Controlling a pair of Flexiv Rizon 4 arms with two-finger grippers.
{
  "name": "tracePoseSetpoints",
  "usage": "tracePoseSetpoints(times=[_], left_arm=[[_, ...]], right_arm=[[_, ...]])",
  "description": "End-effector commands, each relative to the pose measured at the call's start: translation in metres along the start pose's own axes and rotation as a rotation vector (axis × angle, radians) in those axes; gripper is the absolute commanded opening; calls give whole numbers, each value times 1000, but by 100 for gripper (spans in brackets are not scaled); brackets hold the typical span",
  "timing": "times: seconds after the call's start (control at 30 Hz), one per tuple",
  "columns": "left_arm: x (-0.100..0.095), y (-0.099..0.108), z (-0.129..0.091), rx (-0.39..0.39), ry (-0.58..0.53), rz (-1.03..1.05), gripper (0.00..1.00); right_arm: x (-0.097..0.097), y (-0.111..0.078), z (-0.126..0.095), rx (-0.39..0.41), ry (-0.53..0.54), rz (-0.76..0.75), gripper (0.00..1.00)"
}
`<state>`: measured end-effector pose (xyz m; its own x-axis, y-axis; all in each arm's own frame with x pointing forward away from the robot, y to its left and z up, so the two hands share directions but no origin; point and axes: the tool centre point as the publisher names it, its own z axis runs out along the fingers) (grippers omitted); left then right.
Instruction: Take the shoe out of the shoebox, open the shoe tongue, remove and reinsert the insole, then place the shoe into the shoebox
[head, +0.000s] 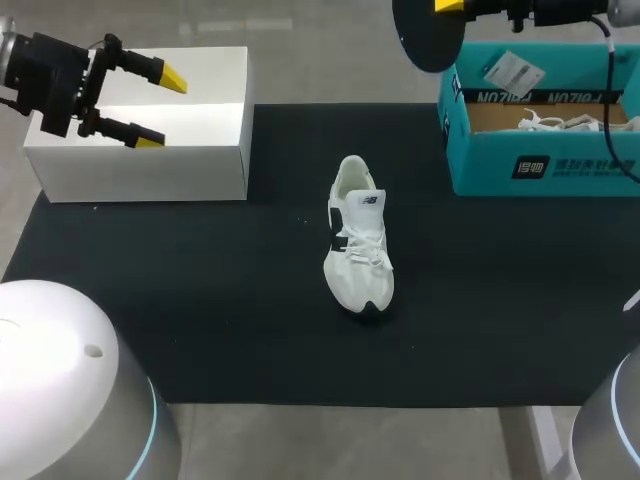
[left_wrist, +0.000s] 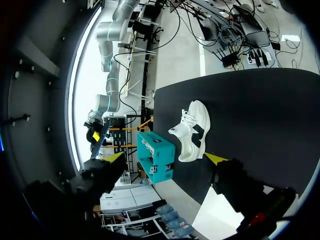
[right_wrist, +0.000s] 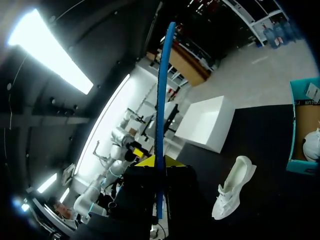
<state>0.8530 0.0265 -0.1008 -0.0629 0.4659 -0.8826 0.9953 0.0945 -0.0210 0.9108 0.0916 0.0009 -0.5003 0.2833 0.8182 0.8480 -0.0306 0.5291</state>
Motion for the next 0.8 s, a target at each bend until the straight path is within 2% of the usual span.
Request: tracePoseSetpoints(times=[0.03, 0.27, 0.57, 0.8], left_arm=[[0, 1, 0, 2, 3, 1, 100], [0, 1, 0, 2, 3, 1, 100], [0, 1, 0, 2, 3, 1, 100], [0, 1, 0, 2, 3, 1, 100]], right_arm=[[1, -1, 0, -2, -4, 1, 0], [1, -1, 0, -2, -4, 1, 0], [-24, -4, 28, -57, 37, -83, 0], [-45, -12, 56, -45, 40, -101, 0]])
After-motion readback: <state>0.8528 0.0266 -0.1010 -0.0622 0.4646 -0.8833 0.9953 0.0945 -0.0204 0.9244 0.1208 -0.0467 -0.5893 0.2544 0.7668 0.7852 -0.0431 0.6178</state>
